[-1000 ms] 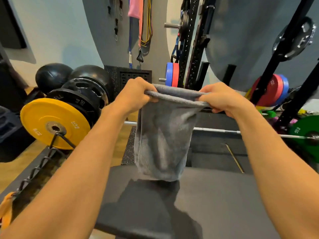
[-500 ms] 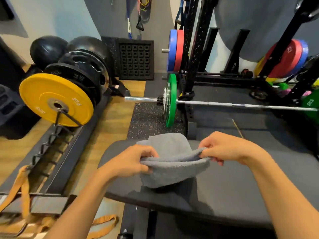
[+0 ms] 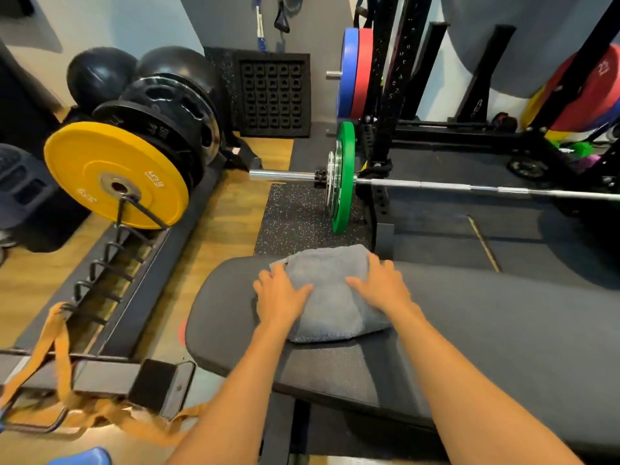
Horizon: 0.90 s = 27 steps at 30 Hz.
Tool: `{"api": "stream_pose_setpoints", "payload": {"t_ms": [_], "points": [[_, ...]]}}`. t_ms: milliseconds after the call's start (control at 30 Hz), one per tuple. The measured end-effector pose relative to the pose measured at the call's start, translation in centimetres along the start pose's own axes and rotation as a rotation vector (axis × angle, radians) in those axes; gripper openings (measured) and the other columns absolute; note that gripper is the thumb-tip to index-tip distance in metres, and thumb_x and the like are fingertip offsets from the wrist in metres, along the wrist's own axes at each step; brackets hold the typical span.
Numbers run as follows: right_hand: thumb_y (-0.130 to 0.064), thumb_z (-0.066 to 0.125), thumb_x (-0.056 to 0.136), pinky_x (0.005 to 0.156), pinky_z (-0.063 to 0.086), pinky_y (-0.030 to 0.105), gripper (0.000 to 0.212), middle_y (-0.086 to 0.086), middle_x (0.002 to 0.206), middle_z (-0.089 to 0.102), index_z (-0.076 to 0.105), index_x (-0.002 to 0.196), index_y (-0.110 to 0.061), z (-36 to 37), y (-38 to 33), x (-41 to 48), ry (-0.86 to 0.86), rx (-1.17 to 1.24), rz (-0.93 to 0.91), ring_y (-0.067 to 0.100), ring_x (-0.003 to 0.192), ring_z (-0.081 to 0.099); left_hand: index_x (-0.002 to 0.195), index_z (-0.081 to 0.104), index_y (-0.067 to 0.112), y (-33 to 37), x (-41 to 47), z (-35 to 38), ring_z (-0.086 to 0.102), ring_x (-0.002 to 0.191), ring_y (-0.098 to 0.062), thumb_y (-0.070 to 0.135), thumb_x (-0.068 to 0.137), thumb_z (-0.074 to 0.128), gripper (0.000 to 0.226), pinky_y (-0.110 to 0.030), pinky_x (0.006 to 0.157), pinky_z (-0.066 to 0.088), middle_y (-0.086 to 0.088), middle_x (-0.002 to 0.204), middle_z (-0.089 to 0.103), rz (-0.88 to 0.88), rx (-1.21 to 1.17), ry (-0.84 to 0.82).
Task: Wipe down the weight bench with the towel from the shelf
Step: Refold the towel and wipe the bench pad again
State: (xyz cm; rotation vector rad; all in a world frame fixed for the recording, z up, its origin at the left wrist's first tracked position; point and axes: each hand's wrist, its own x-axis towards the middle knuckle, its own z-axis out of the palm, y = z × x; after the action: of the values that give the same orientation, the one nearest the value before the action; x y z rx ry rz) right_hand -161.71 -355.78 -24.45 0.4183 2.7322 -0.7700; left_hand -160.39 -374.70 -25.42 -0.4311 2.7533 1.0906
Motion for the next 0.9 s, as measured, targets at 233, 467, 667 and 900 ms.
{"api": "stream_pose_setpoints", "payload": {"t_ms": [233, 467, 667, 900], "points": [[-0.04, 0.06, 0.09, 0.083, 0.038, 0.04, 0.059, 0.012, 0.133, 0.047, 0.035, 0.139, -0.019, 2.3, -3.3, -2.3, 0.135, 0.152, -0.112, 0.035, 0.118, 0.048, 0.129, 0.055, 0.02, -2.4, -0.1, -4.9, 0.05, 0.119, -0.03, 0.002, 0.076, 0.064, 0.056, -0.025, 0.079, 0.032, -0.012, 0.127, 0.055, 0.105, -0.123, 0.09], [-0.053, 0.037, 0.096, 0.098, 0.03, 0.053, 0.063, 0.009, 0.16, 0.013, 0.02, 0.15, -0.027, 11.6, -10.0, -6.0, 0.253, -0.249, -0.177, 0.034, 0.138, 0.022, 0.147, 0.032, 0.031, -6.4, -0.8, -4.4, 0.022, 0.143, -0.029, 0.046, 0.098, 0.037, 0.051, -0.048, 0.109, 0.025, -0.009, 0.159, 0.016, 0.254, 0.469, 0.072], [-0.042, 0.04, 0.098, 0.089, 0.035, 0.048, 0.041, 0.007, 0.149, 0.034, 0.04, 0.137, -0.032, 14.6, -15.1, -2.4, 0.317, -0.219, -0.476, 0.036, 0.12, 0.039, 0.142, 0.044, 0.027, -10.5, 3.6, -5.8, 0.035, 0.131, -0.036, 0.041, 0.096, 0.044, 0.048, -0.047, 0.1, 0.03, -0.013, 0.156, 0.027, 0.166, 0.487, 0.269], [-0.039, 0.04, 0.1, 0.076, 0.041, 0.039, 0.033, 0.009, 0.131, 0.046, 0.051, 0.125, -0.021, 11.3, -8.9, 0.9, 0.369, -0.309, -0.664, 0.035, 0.109, 0.045, 0.138, 0.051, 0.018, -6.4, 2.4, 0.1, 0.032, 0.134, -0.044, 0.036, 0.094, 0.036, 0.05, -0.055, 0.097, 0.029, -0.019, 0.152, 0.035, 0.159, 0.531, 0.401]]}}
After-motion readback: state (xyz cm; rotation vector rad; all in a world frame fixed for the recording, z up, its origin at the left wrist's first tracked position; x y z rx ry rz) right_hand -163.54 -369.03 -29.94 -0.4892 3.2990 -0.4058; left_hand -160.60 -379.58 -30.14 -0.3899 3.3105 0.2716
